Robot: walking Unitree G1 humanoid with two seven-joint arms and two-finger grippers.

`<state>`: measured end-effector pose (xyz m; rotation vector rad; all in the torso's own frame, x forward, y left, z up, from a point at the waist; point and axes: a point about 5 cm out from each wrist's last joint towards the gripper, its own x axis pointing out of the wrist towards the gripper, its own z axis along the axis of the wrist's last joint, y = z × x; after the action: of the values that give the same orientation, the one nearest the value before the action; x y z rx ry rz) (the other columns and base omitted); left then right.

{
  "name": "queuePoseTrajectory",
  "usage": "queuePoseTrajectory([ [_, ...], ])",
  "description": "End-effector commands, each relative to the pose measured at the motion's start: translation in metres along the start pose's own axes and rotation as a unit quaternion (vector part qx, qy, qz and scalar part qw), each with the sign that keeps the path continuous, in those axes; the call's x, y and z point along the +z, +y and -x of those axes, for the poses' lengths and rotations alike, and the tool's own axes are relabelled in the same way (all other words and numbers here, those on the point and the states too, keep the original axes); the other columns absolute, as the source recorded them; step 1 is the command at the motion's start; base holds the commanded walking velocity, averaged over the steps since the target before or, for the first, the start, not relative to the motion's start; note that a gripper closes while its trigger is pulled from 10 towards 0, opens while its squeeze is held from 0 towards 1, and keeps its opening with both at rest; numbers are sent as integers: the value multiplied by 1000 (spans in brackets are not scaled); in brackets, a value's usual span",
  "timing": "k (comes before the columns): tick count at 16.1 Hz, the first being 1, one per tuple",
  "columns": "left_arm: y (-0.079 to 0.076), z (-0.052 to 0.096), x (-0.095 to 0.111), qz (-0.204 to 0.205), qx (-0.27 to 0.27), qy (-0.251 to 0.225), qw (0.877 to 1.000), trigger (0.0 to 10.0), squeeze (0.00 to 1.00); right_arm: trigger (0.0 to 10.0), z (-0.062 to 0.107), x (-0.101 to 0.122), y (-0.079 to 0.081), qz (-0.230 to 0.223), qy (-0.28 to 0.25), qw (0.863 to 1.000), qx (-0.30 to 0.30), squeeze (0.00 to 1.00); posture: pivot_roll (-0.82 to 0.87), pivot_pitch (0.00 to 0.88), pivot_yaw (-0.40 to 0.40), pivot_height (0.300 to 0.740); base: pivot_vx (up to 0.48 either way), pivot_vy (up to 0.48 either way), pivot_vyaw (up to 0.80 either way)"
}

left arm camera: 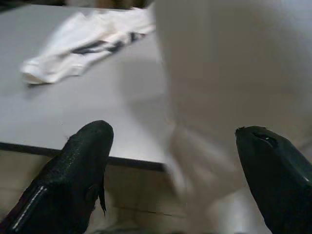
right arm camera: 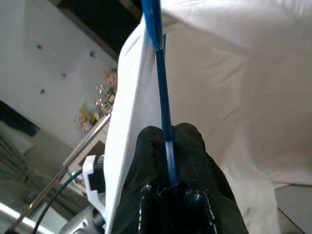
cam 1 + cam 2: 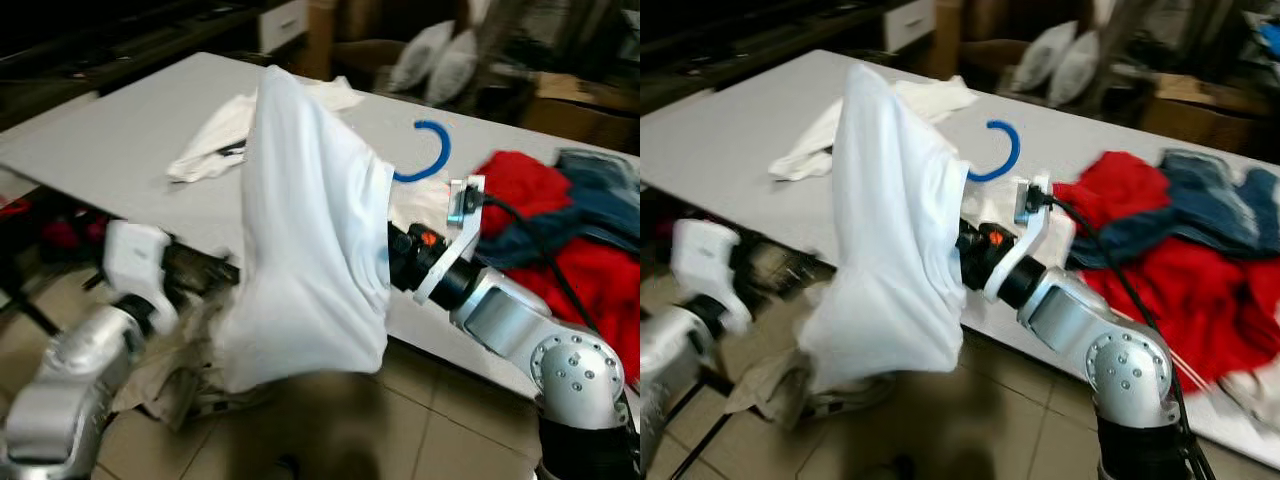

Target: Hang hanger

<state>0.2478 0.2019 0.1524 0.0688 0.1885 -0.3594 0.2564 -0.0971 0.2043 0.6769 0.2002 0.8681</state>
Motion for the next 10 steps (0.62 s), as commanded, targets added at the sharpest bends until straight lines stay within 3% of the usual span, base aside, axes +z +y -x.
queuePoseTrajectory([
  [1,-8,1,3,-5,-40,-4,999,10000,890,10000,2,-2,-3,3,4,1000,-6,0,17,0,-12,740,0,0,775],
  [3,-10,1,1,-7,-48,-3,999,10000,894,10000,8,-2,-13,7,0,1000,-27,0,16,0,-11,740,0,0,781],
  [5,-8,0,0,-11,-45,2,999,10000,890,10000,13,12,-16,23,-27,999,-23,0,17,0,-9,740,0,0,781],
  [7,-7,0,2,-10,-47,-2,999,10000,894,10000,13,54,10,51,-109,992,46,0,19,0,-7,740,0,0,781],
  [8,-7,1,2,-9,-52,-1,999,10000,894,10000,14,84,48,74,-167,973,145,0,13,0,-7,740,0,0,769],
  [9,-9,1,1,-10,-57,3,998,10000,894,10000,17,98,69,76,-193,957,203,0,12,0,-9,740,0,0,756],
  [10,-9,1,0,-10,-58,3,998,10000,894,10000,18,100,72,75,-196,954,213,0,12,0,-9,740,0,0,756],
])
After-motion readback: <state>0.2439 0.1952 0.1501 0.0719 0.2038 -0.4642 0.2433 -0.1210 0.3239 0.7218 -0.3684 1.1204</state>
